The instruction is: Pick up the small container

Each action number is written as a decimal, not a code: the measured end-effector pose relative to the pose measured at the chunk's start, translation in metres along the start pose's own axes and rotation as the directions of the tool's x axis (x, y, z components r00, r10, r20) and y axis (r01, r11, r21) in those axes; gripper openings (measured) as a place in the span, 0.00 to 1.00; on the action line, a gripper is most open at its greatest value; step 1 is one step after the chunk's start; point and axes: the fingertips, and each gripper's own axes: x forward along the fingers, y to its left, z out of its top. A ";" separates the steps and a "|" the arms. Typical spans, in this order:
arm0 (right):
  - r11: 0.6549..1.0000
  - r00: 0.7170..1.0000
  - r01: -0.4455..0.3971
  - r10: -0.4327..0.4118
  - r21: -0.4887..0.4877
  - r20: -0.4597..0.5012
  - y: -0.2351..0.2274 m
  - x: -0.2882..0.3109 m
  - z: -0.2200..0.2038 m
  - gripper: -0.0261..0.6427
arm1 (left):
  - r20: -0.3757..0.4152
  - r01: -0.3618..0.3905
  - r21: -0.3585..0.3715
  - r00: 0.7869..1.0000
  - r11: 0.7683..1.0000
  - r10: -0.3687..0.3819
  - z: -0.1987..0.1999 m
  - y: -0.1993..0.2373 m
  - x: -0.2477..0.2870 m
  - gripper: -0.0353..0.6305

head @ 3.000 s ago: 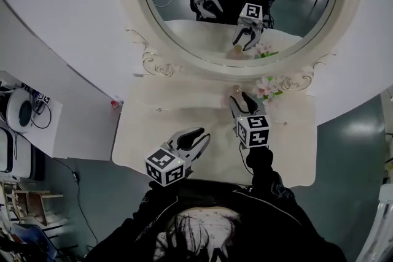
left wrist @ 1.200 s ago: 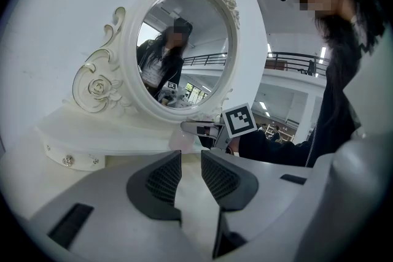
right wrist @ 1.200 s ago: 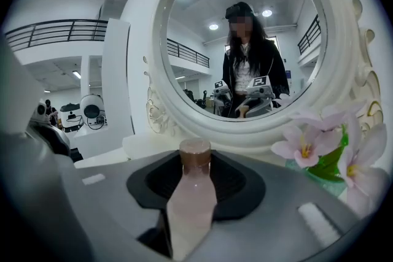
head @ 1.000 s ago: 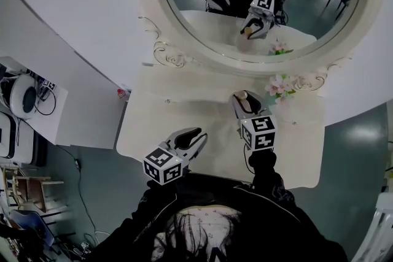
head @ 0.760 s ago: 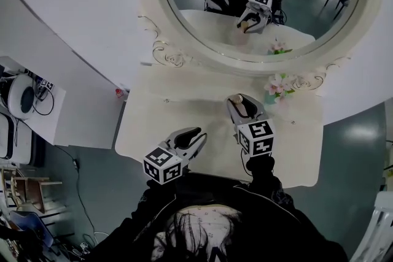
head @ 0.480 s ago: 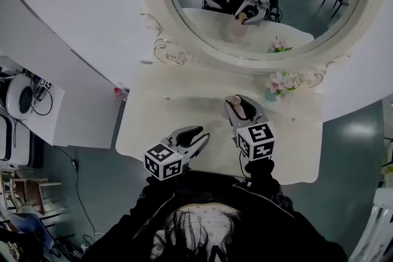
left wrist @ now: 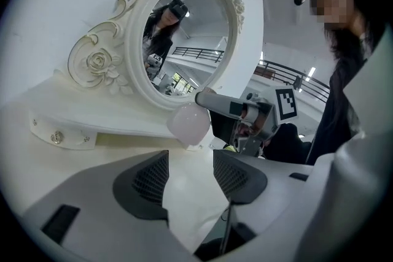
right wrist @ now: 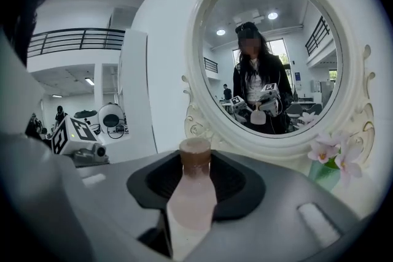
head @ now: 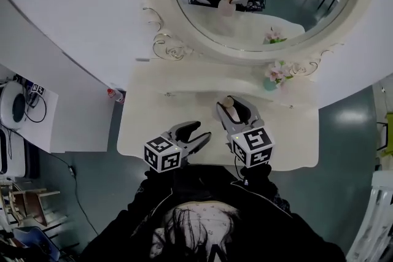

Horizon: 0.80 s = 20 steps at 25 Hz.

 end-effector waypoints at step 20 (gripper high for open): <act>0.997 0.997 -0.071 0.072 -0.032 0.039 0.140 -0.014 0.016 0.26 | 0.022 0.106 0.023 0.994 0.994 -0.107 -0.016 -0.013 -0.075 0.42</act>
